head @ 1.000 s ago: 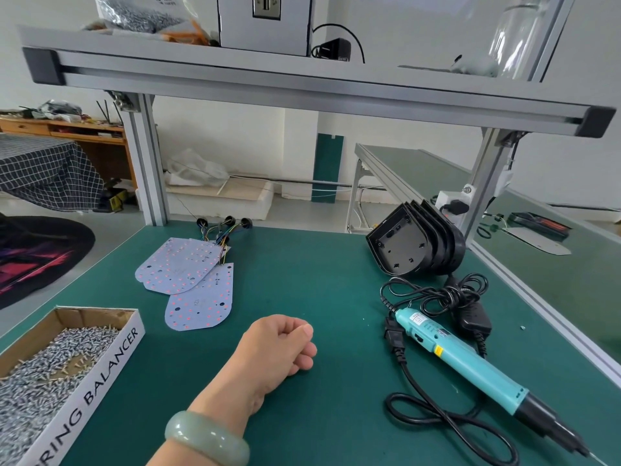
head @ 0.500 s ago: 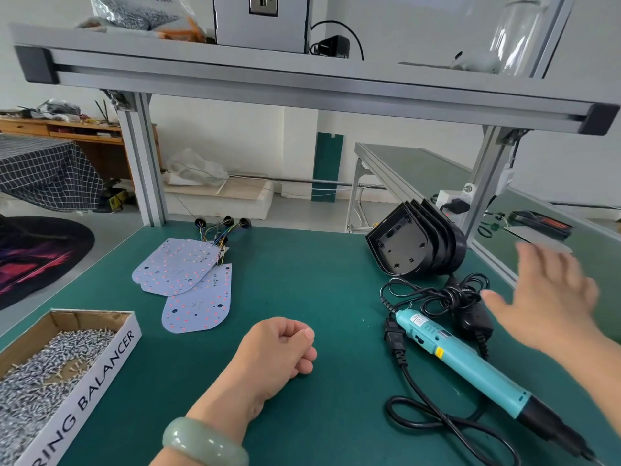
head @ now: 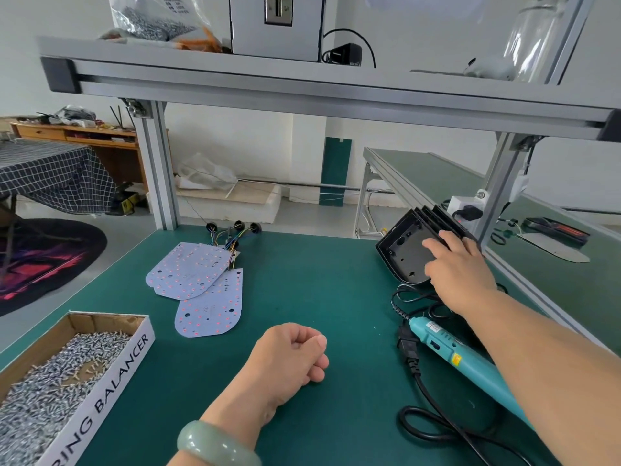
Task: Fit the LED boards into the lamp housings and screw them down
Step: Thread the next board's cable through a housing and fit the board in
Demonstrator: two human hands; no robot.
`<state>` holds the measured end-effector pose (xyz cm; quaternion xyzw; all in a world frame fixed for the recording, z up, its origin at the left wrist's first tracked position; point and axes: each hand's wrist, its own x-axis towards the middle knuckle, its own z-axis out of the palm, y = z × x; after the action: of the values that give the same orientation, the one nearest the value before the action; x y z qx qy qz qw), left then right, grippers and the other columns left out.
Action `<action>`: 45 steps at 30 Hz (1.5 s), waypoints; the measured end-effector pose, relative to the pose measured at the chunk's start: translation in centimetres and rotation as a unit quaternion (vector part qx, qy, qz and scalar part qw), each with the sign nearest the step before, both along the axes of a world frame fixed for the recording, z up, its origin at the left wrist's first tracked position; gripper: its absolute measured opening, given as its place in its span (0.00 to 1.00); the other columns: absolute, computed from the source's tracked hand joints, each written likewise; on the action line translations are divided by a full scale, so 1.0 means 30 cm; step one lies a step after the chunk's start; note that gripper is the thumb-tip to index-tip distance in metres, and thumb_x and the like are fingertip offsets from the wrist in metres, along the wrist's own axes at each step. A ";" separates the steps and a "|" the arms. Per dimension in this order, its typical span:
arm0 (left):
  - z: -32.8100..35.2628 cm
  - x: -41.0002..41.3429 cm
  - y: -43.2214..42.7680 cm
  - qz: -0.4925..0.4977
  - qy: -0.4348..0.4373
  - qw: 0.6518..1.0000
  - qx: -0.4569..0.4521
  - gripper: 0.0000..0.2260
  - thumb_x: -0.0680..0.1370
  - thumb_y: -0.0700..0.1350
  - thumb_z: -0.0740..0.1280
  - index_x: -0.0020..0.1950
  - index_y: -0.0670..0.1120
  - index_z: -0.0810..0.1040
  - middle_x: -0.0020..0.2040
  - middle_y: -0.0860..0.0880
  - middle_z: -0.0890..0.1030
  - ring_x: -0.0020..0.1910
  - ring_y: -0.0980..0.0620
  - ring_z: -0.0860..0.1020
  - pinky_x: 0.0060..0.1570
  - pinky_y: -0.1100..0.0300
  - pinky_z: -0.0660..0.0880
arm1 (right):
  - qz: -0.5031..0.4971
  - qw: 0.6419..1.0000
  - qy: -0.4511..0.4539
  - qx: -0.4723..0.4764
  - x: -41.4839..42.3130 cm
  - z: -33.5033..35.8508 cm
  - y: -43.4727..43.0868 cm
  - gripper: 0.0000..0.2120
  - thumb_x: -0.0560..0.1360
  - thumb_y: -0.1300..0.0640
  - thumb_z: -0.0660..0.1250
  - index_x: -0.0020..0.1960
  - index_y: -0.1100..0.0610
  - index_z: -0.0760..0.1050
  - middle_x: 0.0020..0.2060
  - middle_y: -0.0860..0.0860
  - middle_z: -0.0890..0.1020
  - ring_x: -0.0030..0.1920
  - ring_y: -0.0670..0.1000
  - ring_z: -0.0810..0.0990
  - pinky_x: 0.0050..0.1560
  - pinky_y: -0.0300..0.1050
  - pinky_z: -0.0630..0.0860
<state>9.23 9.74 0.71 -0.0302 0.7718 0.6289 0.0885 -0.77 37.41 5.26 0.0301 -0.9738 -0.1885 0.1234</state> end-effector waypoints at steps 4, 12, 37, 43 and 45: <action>0.000 -0.001 0.004 0.006 0.005 1.000 0.003 0.05 0.78 0.46 0.64 0.48 0.47 0.79 0.37 0.51 0.85 0.30 0.59 0.80 0.30 0.69 0.74 | 0.061 0.992 0.017 -0.108 -0.006 0.018 -0.025 0.12 0.82 0.61 0.57 0.57 0.57 0.79 0.73 0.50 0.66 0.75 0.59 0.53 0.72 0.50 0.55; -0.009 -0.084 -0.074 0.202 0.161 0.926 -0.277 0.17 0.79 0.49 0.63 0.67 0.47 0.69 0.65 0.51 0.74 0.64 0.51 0.72 0.58 0.59 0.68 | 0.198 0.945 0.150 -0.212 0.192 0.039 -0.297 0.02 0.72 0.57 0.73 0.44 0.55 0.83 0.44 0.49 0.85 0.60 0.61 0.76 0.64 0.42 0.57; 0.088 -0.326 -0.347 0.195 -0.106 0.812 -0.540 0.35 0.73 0.61 0.66 0.72 0.43 0.62 0.70 0.37 0.66 0.70 0.37 0.61 0.67 0.46 0.62 | 0.041 0.935 0.045 -0.349 0.340 -0.204 -0.455 0.12 0.78 0.41 0.59 0.54 0.45 0.77 0.51 0.41 0.81 0.72 0.48 0.60 0.65 0.44 0.55; 0.096 -0.342 -0.383 0.255 -0.105 0.814 -0.511 0.38 0.64 0.61 0.75 0.64 0.39 0.68 0.61 0.40 0.73 0.59 0.41 0.72 0.60 0.49 0.69 | 0.046 0.935 0.049 -0.348 0.343 -0.194 -0.457 0.13 0.78 0.41 0.57 0.51 0.45 0.77 0.46 0.40 0.79 0.61 0.45 0.69 0.58 0.42 0.62; 0.111 -0.345 -0.387 0.273 -0.032 0.867 -0.415 0.16 0.73 0.48 0.70 0.52 0.37 0.75 0.55 0.37 0.78 0.50 0.39 0.75 0.49 0.51 0.72 | 0.042 0.932 0.052 -0.355 0.345 -0.193 -0.458 0.13 0.78 0.41 0.57 0.52 0.45 0.77 0.46 0.40 0.79 0.60 0.45 0.69 0.58 0.42 0.62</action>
<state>-1.12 -1.85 4.05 -0.2937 0.9194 0.2482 -0.0827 9.57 23.67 -0.54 0.0157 -0.9673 0.1738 0.1840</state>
